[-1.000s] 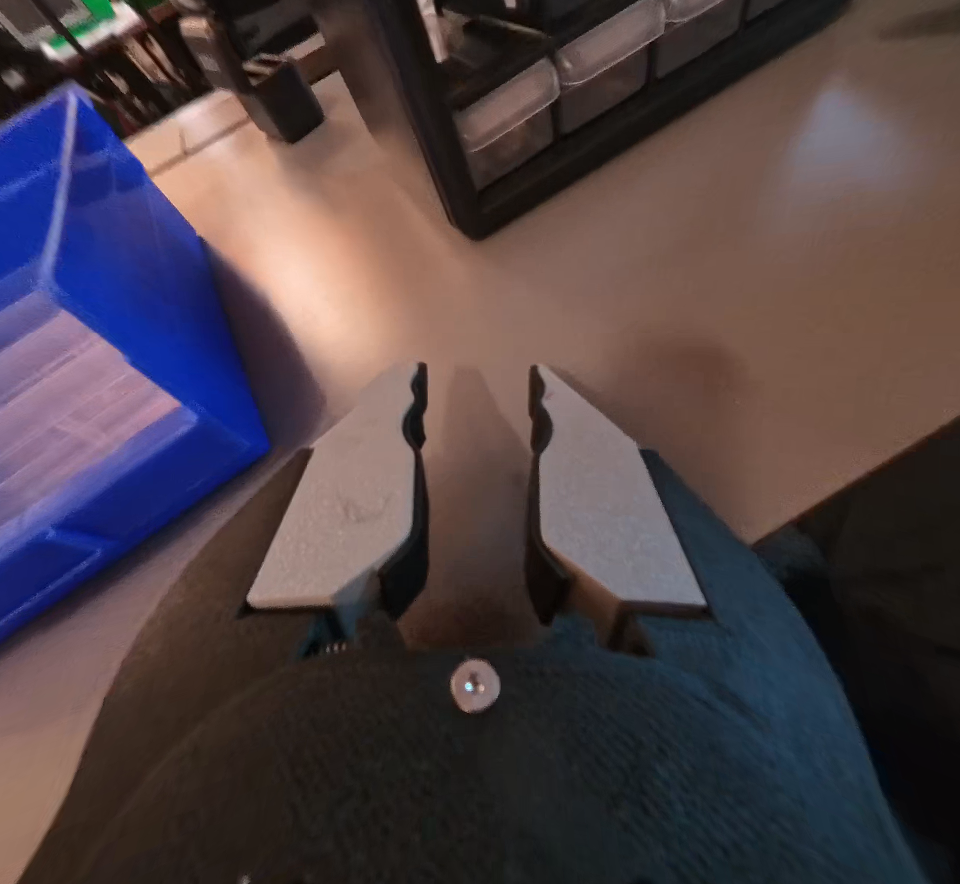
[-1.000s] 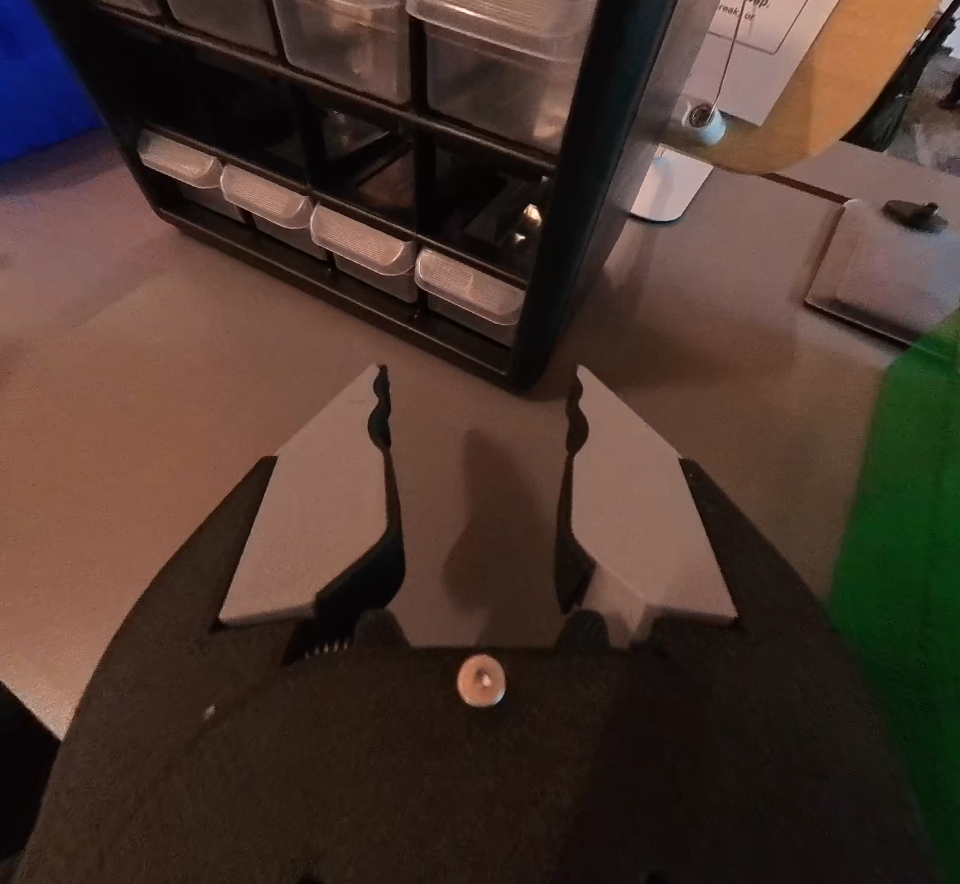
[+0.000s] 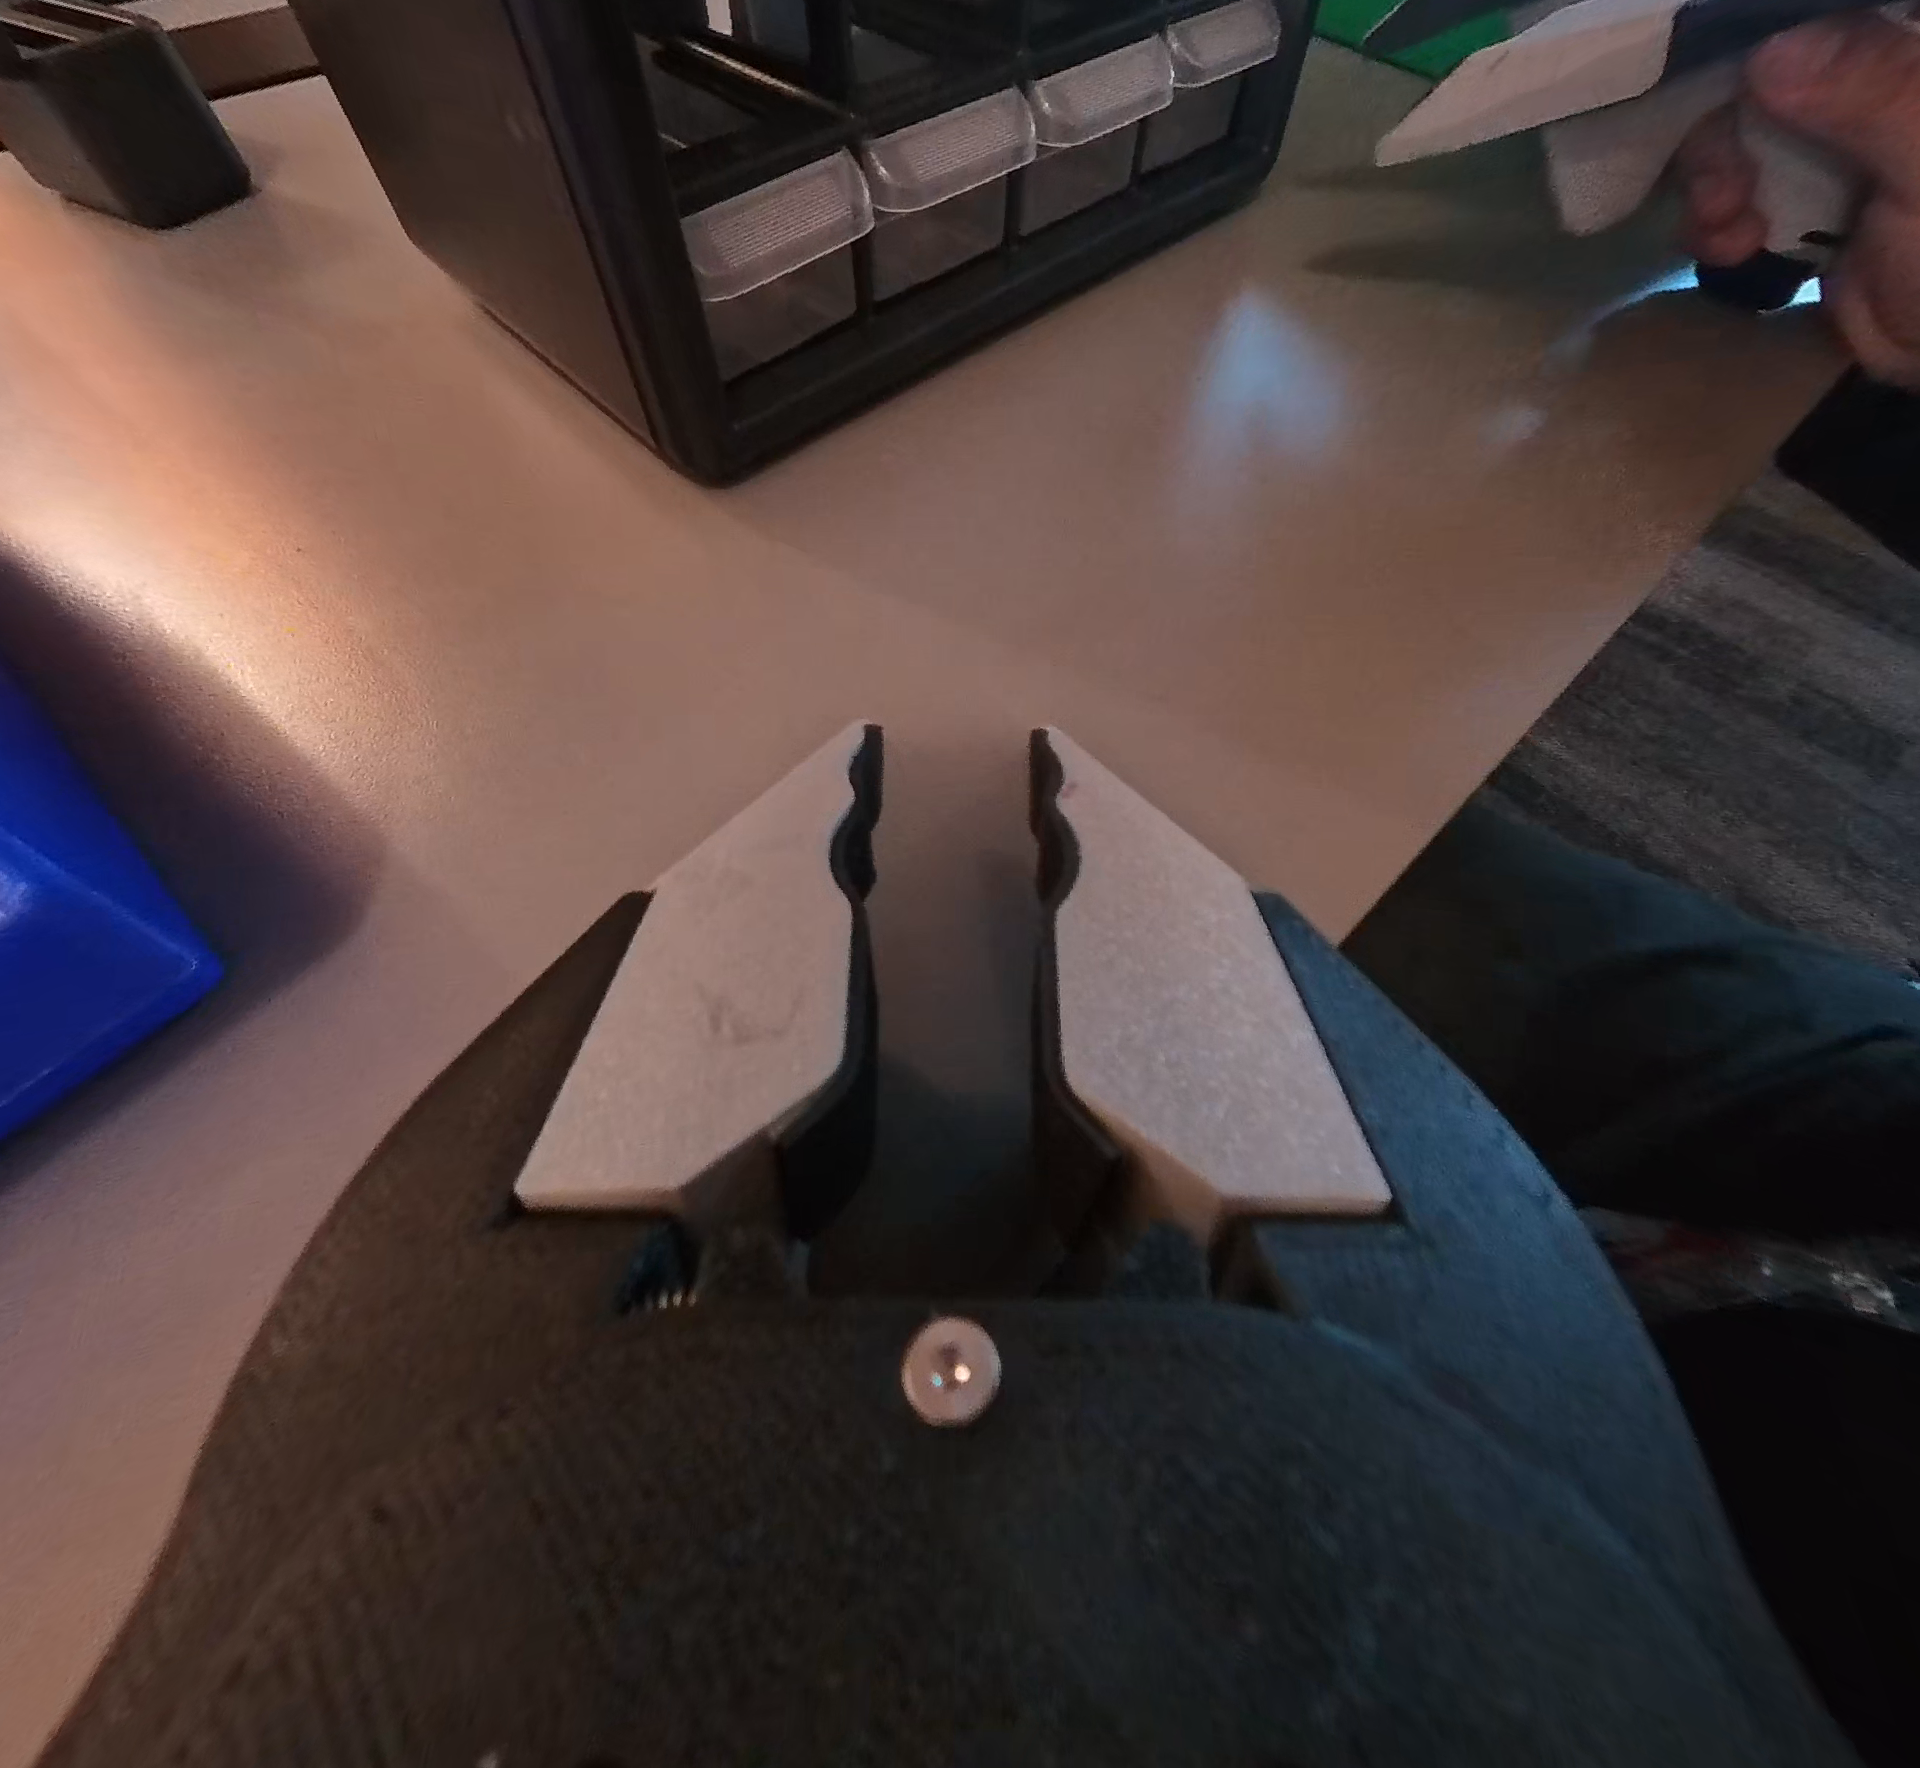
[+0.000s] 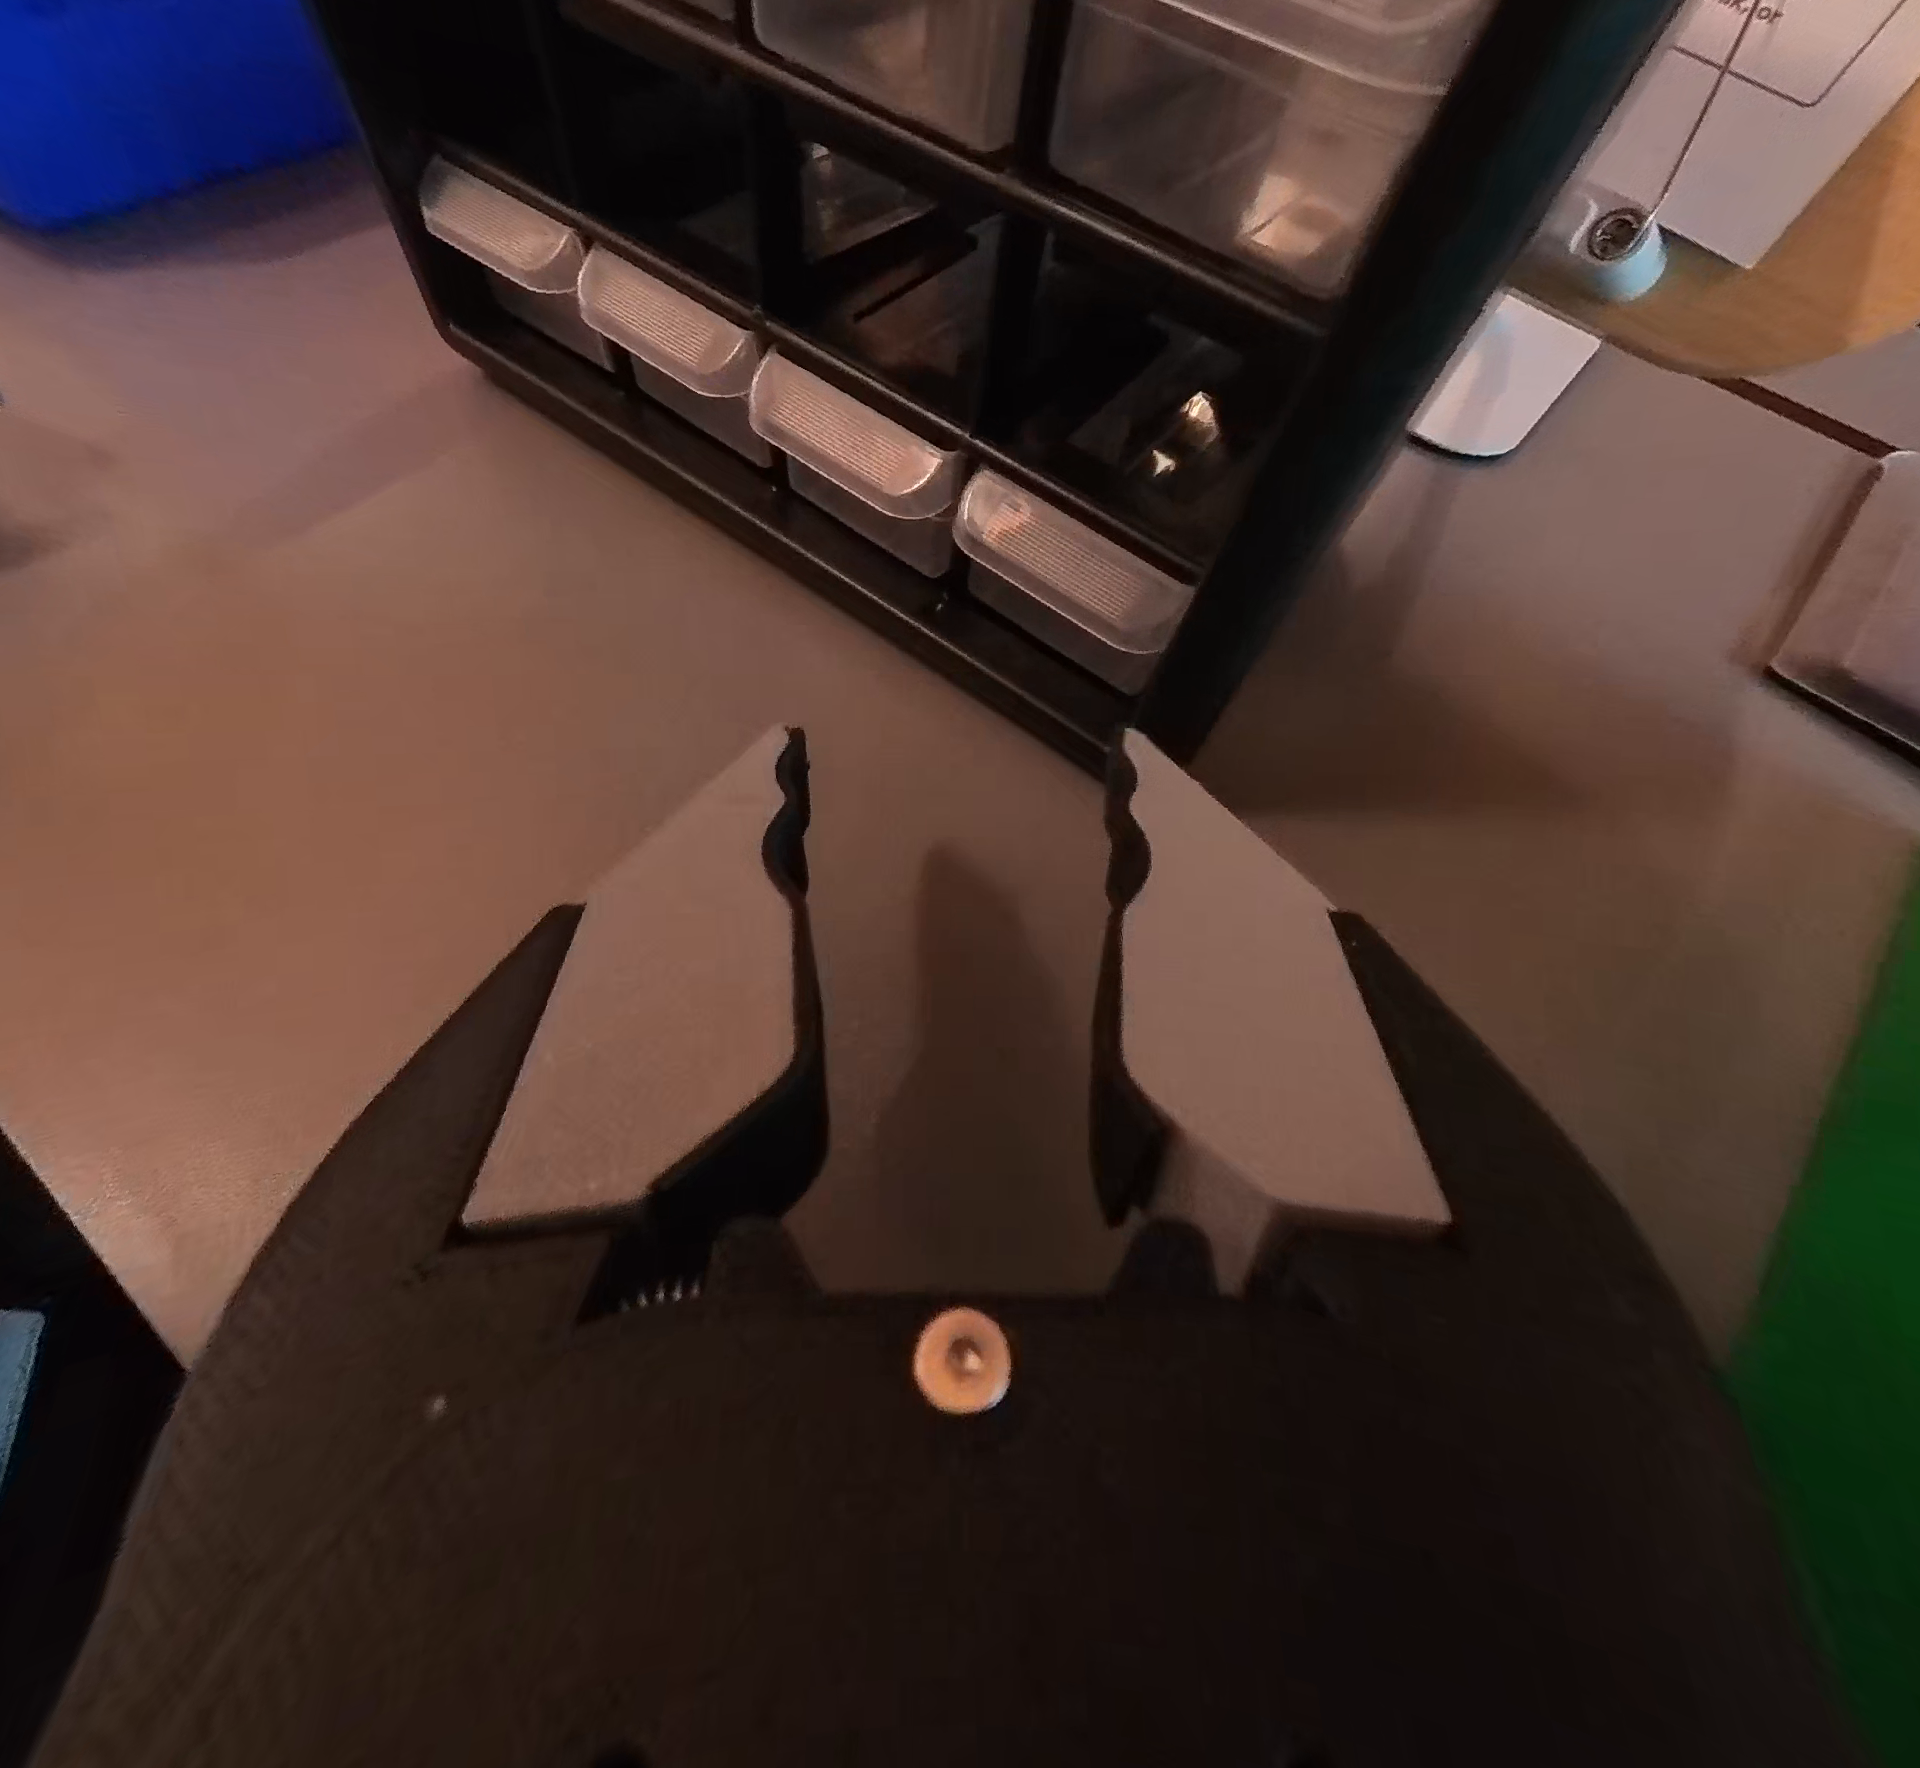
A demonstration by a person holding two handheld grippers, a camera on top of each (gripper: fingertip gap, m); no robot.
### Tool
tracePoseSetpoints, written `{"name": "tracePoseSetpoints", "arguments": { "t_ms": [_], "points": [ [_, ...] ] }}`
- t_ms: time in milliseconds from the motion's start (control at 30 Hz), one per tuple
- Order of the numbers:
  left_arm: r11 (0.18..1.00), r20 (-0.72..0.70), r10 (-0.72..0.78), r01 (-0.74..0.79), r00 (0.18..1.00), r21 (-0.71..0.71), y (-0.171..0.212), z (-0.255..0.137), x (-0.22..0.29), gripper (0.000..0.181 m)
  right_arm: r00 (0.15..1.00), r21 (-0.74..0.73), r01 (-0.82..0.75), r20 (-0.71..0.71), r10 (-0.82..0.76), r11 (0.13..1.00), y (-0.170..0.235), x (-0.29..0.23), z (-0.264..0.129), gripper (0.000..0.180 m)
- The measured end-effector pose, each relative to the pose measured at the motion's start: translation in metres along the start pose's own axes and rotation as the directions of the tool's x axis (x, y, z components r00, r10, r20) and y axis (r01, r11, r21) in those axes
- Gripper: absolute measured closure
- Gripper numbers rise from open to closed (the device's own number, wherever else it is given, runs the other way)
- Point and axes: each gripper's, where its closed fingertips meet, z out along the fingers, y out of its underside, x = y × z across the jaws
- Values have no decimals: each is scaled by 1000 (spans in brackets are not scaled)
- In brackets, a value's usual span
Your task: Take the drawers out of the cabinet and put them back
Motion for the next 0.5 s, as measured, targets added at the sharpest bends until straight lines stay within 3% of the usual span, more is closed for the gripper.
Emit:
{"name": "tracePoseSetpoints", "arguments": {
  "t_ms": [500],
  "points": [
    [1000,8,0,0,1000,-28,1,2,0,155,1000,30,-1,-15,2,1000,-3,2,-3,118]
  ]
}}
